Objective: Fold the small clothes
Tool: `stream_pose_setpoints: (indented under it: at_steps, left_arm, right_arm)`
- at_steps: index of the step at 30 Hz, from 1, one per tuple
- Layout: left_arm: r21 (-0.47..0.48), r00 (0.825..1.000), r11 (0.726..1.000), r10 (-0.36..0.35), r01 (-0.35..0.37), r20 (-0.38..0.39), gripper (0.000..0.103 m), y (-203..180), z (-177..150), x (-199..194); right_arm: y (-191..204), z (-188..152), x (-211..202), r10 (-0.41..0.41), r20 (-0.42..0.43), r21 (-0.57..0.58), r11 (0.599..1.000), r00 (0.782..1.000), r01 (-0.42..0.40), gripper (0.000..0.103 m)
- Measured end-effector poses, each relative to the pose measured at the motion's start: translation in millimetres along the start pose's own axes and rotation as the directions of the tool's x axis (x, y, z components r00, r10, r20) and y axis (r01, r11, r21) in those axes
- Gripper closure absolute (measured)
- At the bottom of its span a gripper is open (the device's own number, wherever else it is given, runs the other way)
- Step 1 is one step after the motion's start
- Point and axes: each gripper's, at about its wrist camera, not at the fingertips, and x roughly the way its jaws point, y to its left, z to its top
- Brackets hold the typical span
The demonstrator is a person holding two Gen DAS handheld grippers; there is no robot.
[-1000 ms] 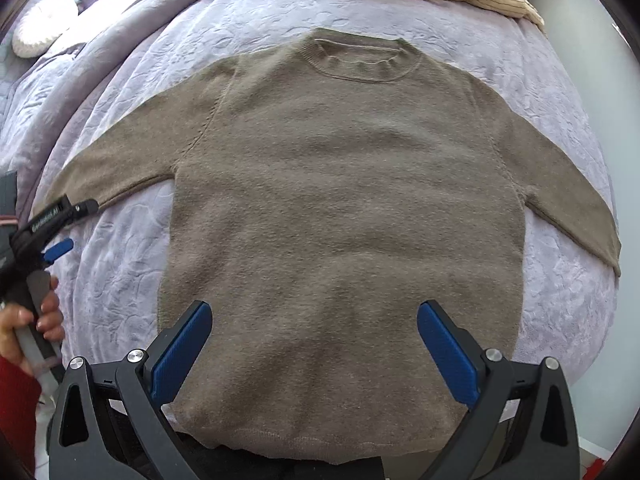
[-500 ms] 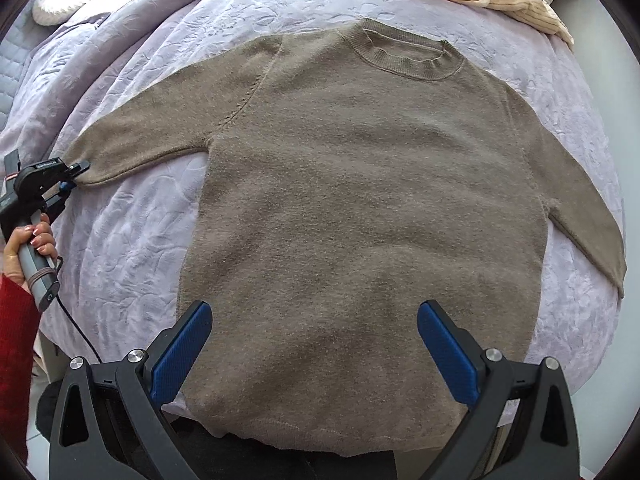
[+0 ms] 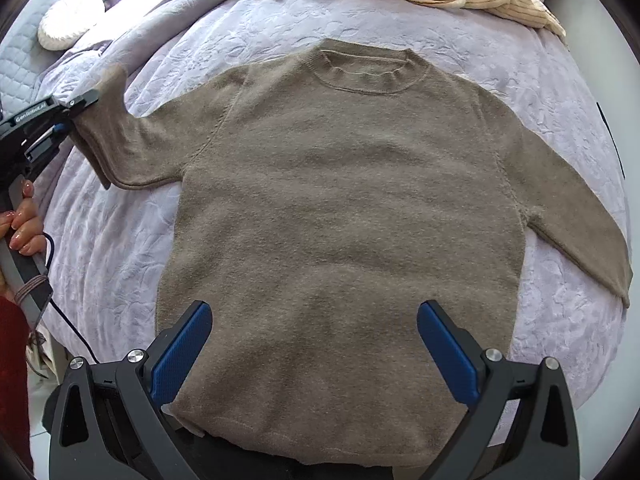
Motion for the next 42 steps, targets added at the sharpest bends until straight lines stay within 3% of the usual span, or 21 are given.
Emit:
stream_pose_setpoints:
  at_steps: [4, 7, 9, 13, 14, 15, 17, 18, 21, 23, 25, 27, 31, 34, 36, 37, 38, 39, 40, 42]
  left_arm:
    - [0.114, 0.995, 0.992, -0.041, 0.051, -0.091, 0.092, -80, -19, 56]
    - [0.168, 0.984, 0.984, -0.033, 0.064, -0.176, 0.092, -115, -45, 100]
    - [0.220, 0.975, 0.975, 0.030, 0.019, -0.218, 0.092, -132, -65, 127]
    - [0.340, 0.936, 0.937, 0.187, -0.079, -0.297, 0.092, -147, -105, 169]
    - [0.373, 0.927, 0.922, 0.222, -0.099, -0.302, 0.084, -148, -113, 172]
    - [0.396, 0.921, 0.912, 0.241, -0.107, -0.305, 0.063, -151, -119, 172]
    - [0.414, 0.929, 0.903, 0.242, -0.111, -0.280, 0.035, -154, -123, 159]
    - [0.429, 0.935, 0.897, 0.238, -0.108, -0.262, 0.030, -157, -123, 150]
    - [0.473, 0.949, 0.874, 0.236, -0.114, -0.207, 0.030, -152, -116, 114]
    - [0.463, 0.953, 0.874, 0.249, -0.143, -0.175, 0.030, -135, -104, 91]
    - [0.404, 0.946, 0.892, 0.286, -0.204, -0.153, 0.030, -100, -87, 72]
    - [0.330, 0.927, 0.903, 0.340, -0.275, -0.157, 0.030, -61, -71, 69]
    - [0.216, 0.856, 0.875, 0.475, -0.434, -0.203, 0.030, 17, -49, 74]
    - [0.213, 0.828, 0.853, 0.517, -0.477, -0.217, 0.030, 41, -51, 85]
    - [0.234, 0.812, 0.843, 0.533, -0.485, -0.238, 0.030, 46, -58, 100]
    - [0.235, 0.807, 0.841, 0.537, -0.488, -0.247, 0.030, 48, -62, 104]
    - [0.225, 0.808, 0.842, 0.536, -0.490, -0.246, 0.030, 50, -64, 106]
    - [0.216, 0.809, 0.843, 0.536, -0.493, -0.241, 0.030, 50, -66, 106]
    - [0.212, 0.809, 0.843, 0.536, -0.495, -0.240, 0.030, 50, -66, 105]
    - [0.212, 0.809, 0.842, 0.537, -0.496, -0.240, 0.030, 50, -68, 104]
  right_arm:
    - [-49, -6, 1, -0.014, -0.013, 0.085, 0.996, 1.000, 0.015, 0.001]
    - [-83, -13, 6, -0.026, -0.029, 0.147, 0.989, 0.999, 0.030, 0.001]
    - [-102, -17, 12, -0.031, -0.051, 0.182, 0.983, 0.998, 0.040, 0.001]
    - [-126, -23, 23, -0.039, -0.086, 0.224, 0.973, 0.996, 0.058, 0.001]
    - [-129, -22, 24, -0.041, -0.090, 0.229, 0.972, 0.995, 0.061, 0.001]
    - [-131, -22, 25, -0.043, -0.093, 0.231, 0.971, 0.995, 0.063, 0.001]
    - [-134, -19, 28, -0.052, -0.092, 0.230, 0.971, 0.994, 0.072, 0.001]
    - [-135, -17, 29, -0.057, -0.091, 0.227, 0.971, 0.994, 0.076, 0.001]
    - [-131, -6, 32, -0.071, -0.077, 0.205, 0.975, 0.995, 0.085, 0.001]
    - [-120, 8, 32, -0.092, -0.053, 0.155, 0.983, 0.994, 0.099, 0.001]
    - [-100, 25, 33, -0.119, -0.014, 0.069, 0.990, 0.993, 0.120, 0.001]
    - [-71, 47, 35, -0.141, 0.053, -0.063, 0.988, 0.989, 0.144, 0.001]
    - [-3, 86, 56, -0.190, 0.207, -0.341, 0.905, 0.960, 0.253, 0.001]
    - [45, 107, 85, -0.243, 0.341, -0.494, 0.775, 0.908, 0.394, 0.003]
    - [67, 110, 107, -0.292, 0.416, -0.564, 0.660, 0.861, 0.496, 0.004]
    - [76, 113, 122, -0.325, 0.439, -0.598, 0.591, 0.838, 0.542, 0.014]
    - [80, 114, 133, -0.335, 0.441, -0.631, 0.545, 0.833, 0.553, 0.057]
    - [79, 117, 138, -0.330, 0.408, -0.649, 0.551, 0.851, 0.525, 0.086]
    - [71, 122, 135, -0.317, 0.360, -0.630, 0.611, 0.877, 0.479, 0.089]
    - [40, 136, 109, -0.206, 0.298, -0.481, 0.811, 0.932, 0.333, 0.089]
